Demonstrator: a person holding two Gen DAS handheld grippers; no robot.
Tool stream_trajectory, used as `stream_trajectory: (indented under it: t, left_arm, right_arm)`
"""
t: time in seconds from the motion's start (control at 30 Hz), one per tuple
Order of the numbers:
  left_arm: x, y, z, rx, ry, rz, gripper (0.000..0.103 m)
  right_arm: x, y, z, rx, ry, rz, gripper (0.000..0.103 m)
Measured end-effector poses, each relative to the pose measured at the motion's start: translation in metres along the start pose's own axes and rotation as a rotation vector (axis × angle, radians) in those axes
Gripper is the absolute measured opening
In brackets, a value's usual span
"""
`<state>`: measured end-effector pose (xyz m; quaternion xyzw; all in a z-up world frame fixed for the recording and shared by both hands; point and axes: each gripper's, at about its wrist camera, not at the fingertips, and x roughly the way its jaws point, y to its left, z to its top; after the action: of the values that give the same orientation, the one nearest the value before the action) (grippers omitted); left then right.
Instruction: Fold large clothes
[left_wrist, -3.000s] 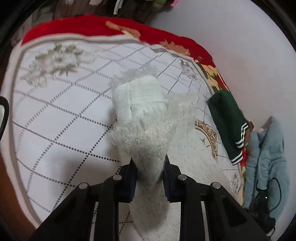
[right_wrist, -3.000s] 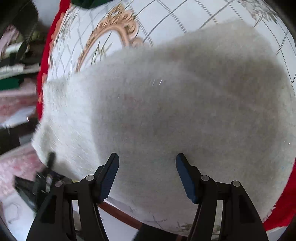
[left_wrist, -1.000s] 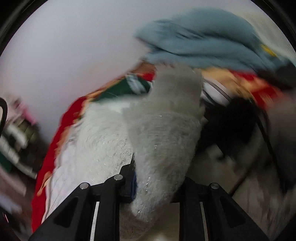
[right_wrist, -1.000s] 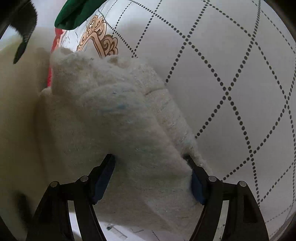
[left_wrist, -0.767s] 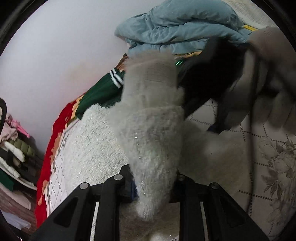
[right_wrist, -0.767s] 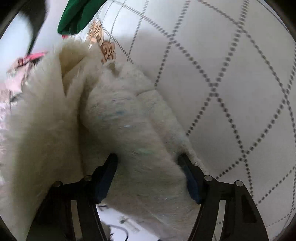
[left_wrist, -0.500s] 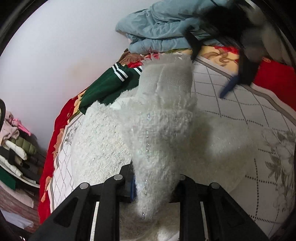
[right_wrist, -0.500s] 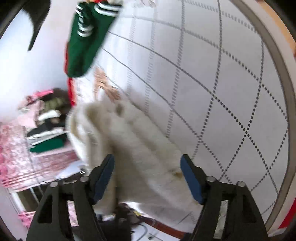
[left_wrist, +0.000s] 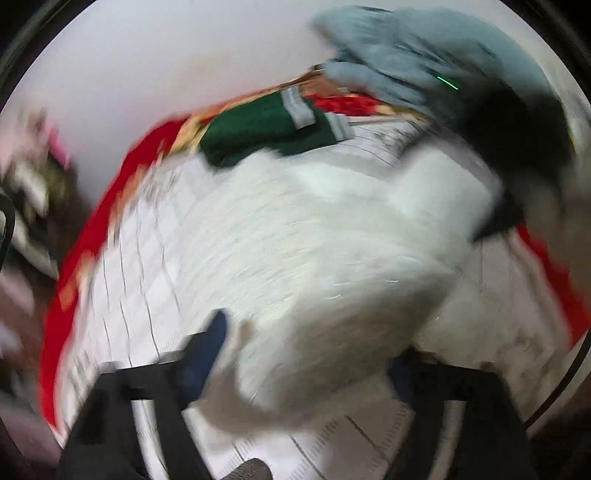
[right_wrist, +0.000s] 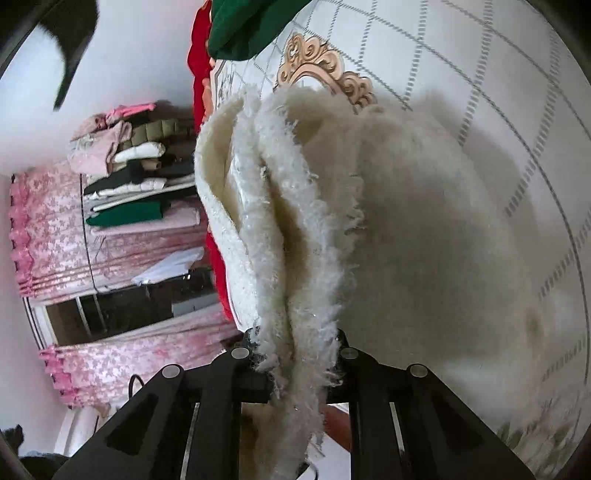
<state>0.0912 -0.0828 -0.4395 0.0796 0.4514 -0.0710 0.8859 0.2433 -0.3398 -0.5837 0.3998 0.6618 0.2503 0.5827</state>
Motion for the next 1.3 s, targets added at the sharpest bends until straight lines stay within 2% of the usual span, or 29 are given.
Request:
stream_trajectory:
  t: [0.1, 0.17, 0.27, 0.33, 0.37, 0.47, 0.53, 0.6, 0.63, 0.67, 0.73, 0.77, 0.8, 0.83, 0.87, 0.93, 0.97, 1.0, 1.03, 1.1, 1.2, 1.27, 1.3]
  left_arm:
    - [-0.011, 0.020, -0.001, -0.199, 0.074, -0.071, 0.084]
    - [-0.018, 0.029, -0.004, -0.327, 0.110, -0.117, 0.084]
    - [-0.031, 0.043, -0.001, -0.470, 0.099, -0.135, 0.084]
    - [-0.036, 0.050, 0.003, -0.527, 0.085, -0.122, 0.085]
    - [-0.033, 0.053, 0.008, -0.538, 0.072, -0.122, 0.085]
    - [0.004, 0.055, 0.026, -0.478, 0.095, -0.020, 0.086]
    - [0.044, 0.052, 0.037, -0.431, 0.151, 0.054, 0.086]
    - [0.074, 0.051, 0.034, -0.407, 0.213, 0.054, 0.086]
    - [0.084, 0.050, 0.033, -0.395, 0.244, 0.069, 0.086]
    - [0.084, 0.052, 0.032, -0.405, 0.237, 0.055, 0.086]
    - [0.084, 0.053, 0.036, -0.403, 0.224, 0.027, 0.086]
    - [0.082, 0.052, 0.039, -0.383, 0.221, 0.023, 0.086]
    - [0.081, 0.051, 0.041, -0.368, 0.219, 0.017, 0.086]
    - [0.079, 0.050, 0.043, -0.356, 0.220, 0.014, 0.086]
    - [0.078, 0.050, 0.043, -0.352, 0.222, 0.014, 0.086]
    - [0.080, 0.048, 0.043, -0.348, 0.229, -0.001, 0.086]
    - [0.081, 0.048, 0.042, -0.348, 0.238, -0.001, 0.086]
    - [0.083, 0.047, 0.041, -0.352, 0.247, -0.008, 0.086]
    - [0.084, 0.047, 0.039, -0.364, 0.263, -0.018, 0.086]
    - [0.086, 0.047, 0.038, -0.387, 0.280, -0.018, 0.086]
    - [0.080, 0.052, 0.036, -0.436, 0.287, -0.021, 0.086]
    - [0.071, 0.058, 0.036, -0.485, 0.283, -0.029, 0.086]
    - [0.066, 0.061, 0.037, -0.510, 0.278, -0.028, 0.086]
  right_arm:
    - [-0.007, -0.003, -0.020, 0.007, -0.031, -0.034, 0.016]
    - [-0.030, -0.010, -0.041, -0.010, -0.031, -0.074, 0.016]
    - [-0.026, -0.030, -0.052, -0.052, -0.030, -0.166, 0.016]
    - [-0.019, -0.046, -0.056, -0.065, -0.030, -0.190, 0.017]
    - [-0.014, -0.052, -0.059, -0.073, -0.027, -0.202, 0.018]
    - [0.002, -0.063, -0.063, -0.104, -0.039, -0.226, 0.024]
    - [0.012, -0.059, -0.061, -0.110, -0.043, -0.225, 0.026]
    - [0.016, -0.055, -0.053, -0.093, -0.006, -0.222, 0.034]
    - [0.014, -0.052, -0.049, -0.078, 0.031, -0.222, 0.042]
    - [0.005, -0.048, -0.045, -0.053, 0.054, -0.234, 0.044]
    - [-0.025, -0.042, -0.040, -0.019, 0.006, -0.208, 0.045]
    - [-0.049, -0.039, -0.038, -0.009, -0.059, -0.170, 0.053]
    - [-0.071, -0.037, -0.035, -0.004, -0.127, -0.188, 0.062]
    - [-0.083, -0.038, -0.033, -0.001, -0.166, -0.224, 0.075]
    - [-0.092, -0.040, -0.030, -0.002, -0.189, -0.247, 0.076]
    - [-0.082, -0.056, -0.014, 0.002, -0.114, -0.344, 0.073]
    - [-0.069, -0.066, -0.007, 0.013, -0.052, -0.366, 0.044]
    - [-0.051, -0.076, 0.000, 0.032, 0.020, -0.348, 0.019]
    - [-0.038, -0.082, 0.006, 0.049, 0.048, -0.333, 0.014]
    - [-0.021, -0.073, 0.024, 0.020, 0.036, -0.364, 0.014]
    - [-0.021, -0.051, 0.060, -0.028, -0.053, -0.349, 0.013]
    - [-0.022, -0.039, 0.074, -0.030, -0.046, -0.403, 0.024]
    - [-0.027, -0.032, 0.073, -0.023, -0.055, -0.413, 0.024]
